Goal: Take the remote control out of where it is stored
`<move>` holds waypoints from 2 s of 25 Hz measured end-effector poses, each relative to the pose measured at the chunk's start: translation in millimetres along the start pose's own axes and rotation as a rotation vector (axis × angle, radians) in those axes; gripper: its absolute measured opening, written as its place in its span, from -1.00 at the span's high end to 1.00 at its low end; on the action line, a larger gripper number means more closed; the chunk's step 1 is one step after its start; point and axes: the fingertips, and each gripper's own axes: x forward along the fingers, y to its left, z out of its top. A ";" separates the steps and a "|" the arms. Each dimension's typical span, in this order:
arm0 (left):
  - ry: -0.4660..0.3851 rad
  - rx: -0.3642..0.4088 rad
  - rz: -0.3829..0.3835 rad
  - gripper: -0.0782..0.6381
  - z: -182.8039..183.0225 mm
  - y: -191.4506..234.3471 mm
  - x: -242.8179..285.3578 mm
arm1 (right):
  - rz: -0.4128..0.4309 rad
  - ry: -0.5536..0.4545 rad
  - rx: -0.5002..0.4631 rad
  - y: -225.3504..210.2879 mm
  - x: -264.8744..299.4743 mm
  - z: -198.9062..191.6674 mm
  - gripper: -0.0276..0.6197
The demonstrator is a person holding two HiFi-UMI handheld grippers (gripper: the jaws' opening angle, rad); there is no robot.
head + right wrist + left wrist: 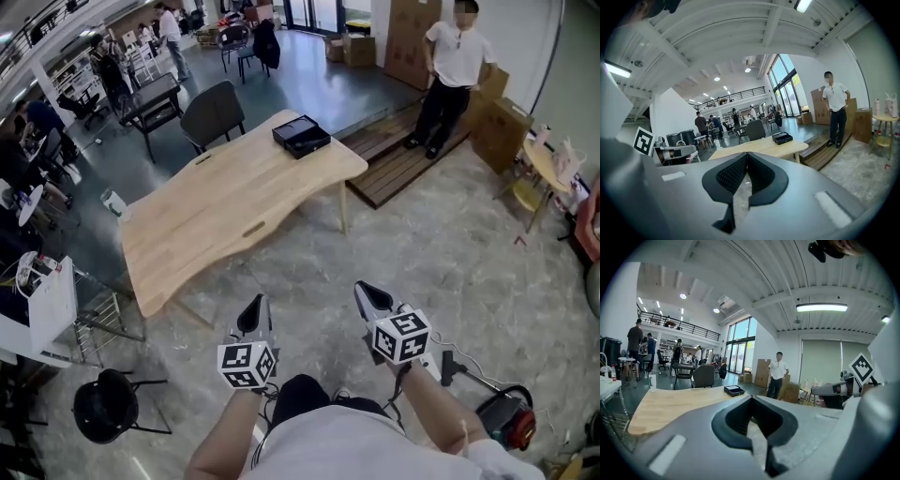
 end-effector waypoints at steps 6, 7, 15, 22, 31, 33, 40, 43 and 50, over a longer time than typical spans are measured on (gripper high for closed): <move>0.020 0.000 0.018 0.78 3.7 4.7 38.5 | 0.005 0.015 0.013 -31.5 35.1 10.7 0.83; 0.021 0.000 0.014 0.78 5.6 7.0 48.7 | 0.005 0.014 0.010 -36.0 44.5 15.3 0.83; 0.015 -0.001 -0.057 0.78 41.7 48.0 166.2 | -0.022 0.004 -0.006 -71.2 145.9 67.1 0.83; 0.019 -0.005 -0.112 0.78 79.8 100.3 272.5 | -0.063 0.002 -0.001 -103.5 245.1 117.8 0.83; 0.046 -0.006 -0.168 0.78 99.5 137.9 379.4 | -0.104 0.012 0.001 -146.4 338.6 156.9 0.83; 0.052 -0.006 -0.171 0.78 100.6 143.9 401.6 | -0.103 0.011 0.002 -157.8 357.8 163.8 0.83; 0.049 -0.003 -0.131 0.78 105.9 158.5 481.2 | -0.052 0.009 -0.010 -212.1 429.9 187.9 0.83; 0.052 -0.013 -0.080 0.78 110.3 167.8 522.2 | -0.004 0.020 -0.027 -239.0 468.6 203.0 0.83; 0.088 -0.065 0.024 0.78 127.9 177.3 627.4 | 0.113 0.094 -0.039 -306.0 553.1 235.0 0.83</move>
